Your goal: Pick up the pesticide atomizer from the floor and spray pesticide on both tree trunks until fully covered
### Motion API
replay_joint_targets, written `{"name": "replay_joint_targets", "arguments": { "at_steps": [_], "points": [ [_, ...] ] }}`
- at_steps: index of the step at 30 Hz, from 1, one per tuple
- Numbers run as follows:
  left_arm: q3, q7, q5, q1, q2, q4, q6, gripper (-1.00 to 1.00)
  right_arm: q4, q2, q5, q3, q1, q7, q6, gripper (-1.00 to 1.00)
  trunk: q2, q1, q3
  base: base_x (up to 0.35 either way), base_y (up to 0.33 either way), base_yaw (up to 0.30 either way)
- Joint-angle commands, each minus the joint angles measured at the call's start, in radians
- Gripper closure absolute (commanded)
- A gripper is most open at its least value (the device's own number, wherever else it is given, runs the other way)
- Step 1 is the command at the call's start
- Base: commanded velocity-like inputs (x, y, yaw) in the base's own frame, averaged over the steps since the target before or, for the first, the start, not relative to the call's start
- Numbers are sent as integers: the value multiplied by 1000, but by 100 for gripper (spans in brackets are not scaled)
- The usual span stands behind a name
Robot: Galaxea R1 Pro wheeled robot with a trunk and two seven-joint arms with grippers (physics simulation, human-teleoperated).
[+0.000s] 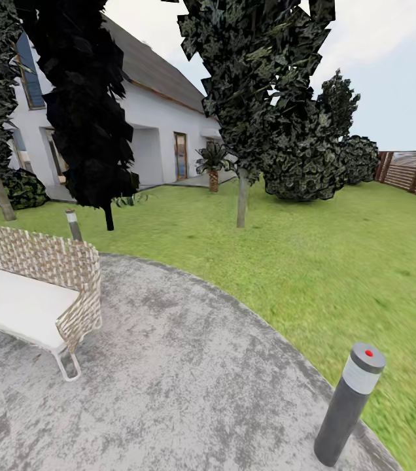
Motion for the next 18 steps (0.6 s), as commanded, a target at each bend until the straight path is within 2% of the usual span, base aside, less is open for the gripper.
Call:
{"name": "replay_joint_targets", "arguments": {
  "at_steps": [1, 5, 18],
  "points": [
    [-2, 1, 2, 1, -2, 0, -2, -100, -6, 6, 4, 2, -2, -4, 0, -100, 0, 0, 0, 0, 0, 0],
    [-2, 1, 3, 1, -2, -1, -2, -100, -25, 25, 4, 2, -2, -4, 0, -100, 0, 0, 0, 0, 0, 0],
    [-1, 12, 12, -4, 1, -27, -18, -100, -42, 15, 3, 2, -2, -3, -10, -100, 0, 0, 0, 0, 0, 0]
  ]
}}
